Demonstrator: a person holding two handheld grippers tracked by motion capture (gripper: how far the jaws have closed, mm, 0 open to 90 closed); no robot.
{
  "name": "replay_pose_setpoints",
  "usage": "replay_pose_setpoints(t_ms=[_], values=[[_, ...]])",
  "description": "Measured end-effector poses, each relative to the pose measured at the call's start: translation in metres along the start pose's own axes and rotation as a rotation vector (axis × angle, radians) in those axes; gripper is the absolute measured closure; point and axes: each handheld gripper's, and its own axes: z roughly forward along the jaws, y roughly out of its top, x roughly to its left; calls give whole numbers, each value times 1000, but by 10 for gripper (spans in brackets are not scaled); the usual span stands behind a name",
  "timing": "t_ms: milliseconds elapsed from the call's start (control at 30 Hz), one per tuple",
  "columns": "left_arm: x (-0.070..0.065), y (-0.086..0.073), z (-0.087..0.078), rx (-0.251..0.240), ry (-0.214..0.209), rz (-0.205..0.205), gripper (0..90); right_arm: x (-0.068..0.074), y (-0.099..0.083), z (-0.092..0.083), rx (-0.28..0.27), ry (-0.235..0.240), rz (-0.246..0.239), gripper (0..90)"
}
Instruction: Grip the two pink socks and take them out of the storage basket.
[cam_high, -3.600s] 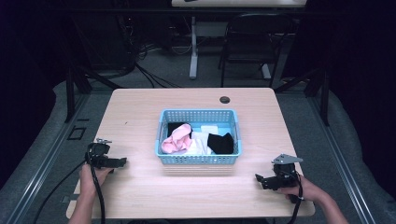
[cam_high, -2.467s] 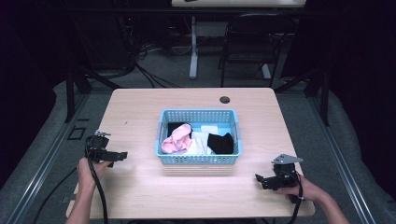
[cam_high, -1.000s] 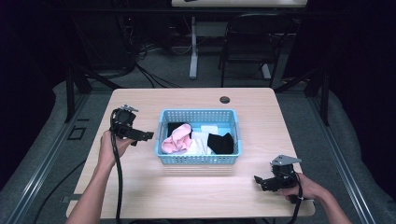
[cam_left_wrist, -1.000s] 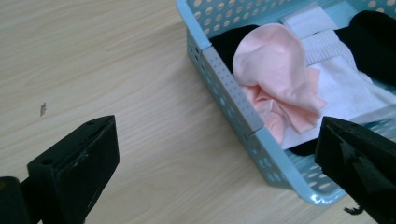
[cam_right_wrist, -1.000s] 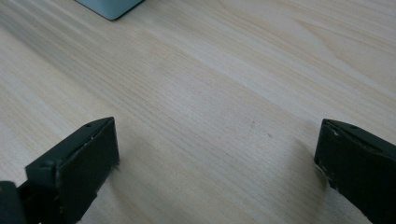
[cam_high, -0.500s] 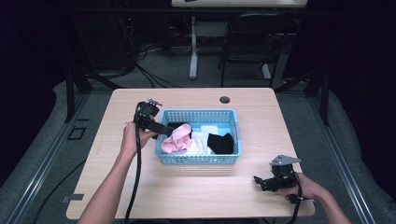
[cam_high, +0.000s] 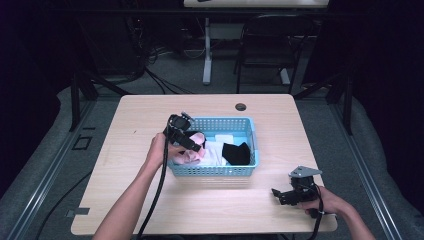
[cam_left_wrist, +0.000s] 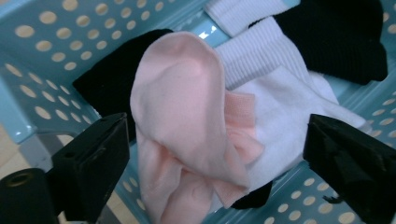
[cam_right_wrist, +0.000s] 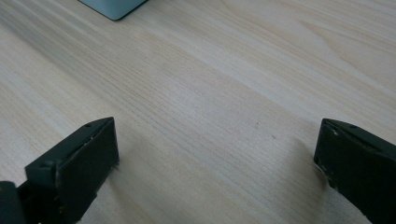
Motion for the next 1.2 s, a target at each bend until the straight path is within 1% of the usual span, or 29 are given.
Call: replay_pose_setpoints(t_ms=[33,67,100,133,167,233,267,333,433,467,500,567,633,700,833,900,933,967,1033,1200], values=[[-1,0,2,3,-6,4,152,0,0,0,0,0,0,0],[-1,0,4,14,-1,9,161,0,0,0,0,0,0,0],[-2,0,6,26,18,13,176,0,0,0,1,-1,0,0],[-2,1,9,36,26,11,192,0,0,0,1,-1,0,0],[-1,1,11,37,21,7,199,0,0,0,1,0,0,0],[-1,2,13,50,35,-2,226,0,0,0,1,0,0,0],[-1,2,14,53,36,-6,240,0,0,0,1,-1,0,0],[1,2,17,60,29,-13,241,0,0,0,1,0,0,0],[3,1,18,62,38,-33,255,0,0,0,1,-1,0,0],[4,1,19,69,46,-33,257,0,0,0,1,0,0,0],[4,1,20,77,55,-42,257,0,0,0,1,0,0,0],[5,0,21,92,54,-53,268,0,0,0,1,-1,0,0],[6,0,22,106,61,-50,279,0,0,0,1,-1,0,0],[6,0,24,112,56,-63,302,0,0,0,1,-1,0,0],[6,0,27,126,55,-66,348,0,0,0,1,-1,0,0],[5,0,28,130,58,-62,397,0,0,0,1,-1,0,0],[5,0,28,127,59,-67,417,0,0,0,1,-1,-1,0],[5,0,28,124,53,-67,450,0,0,0,1,0,0,0],[3,0,29,126,52,-58,502,0,0,0,1,-1,0,0],[0,1,28,121,48,-30,672,0,0,0,1,-1,0,0]])
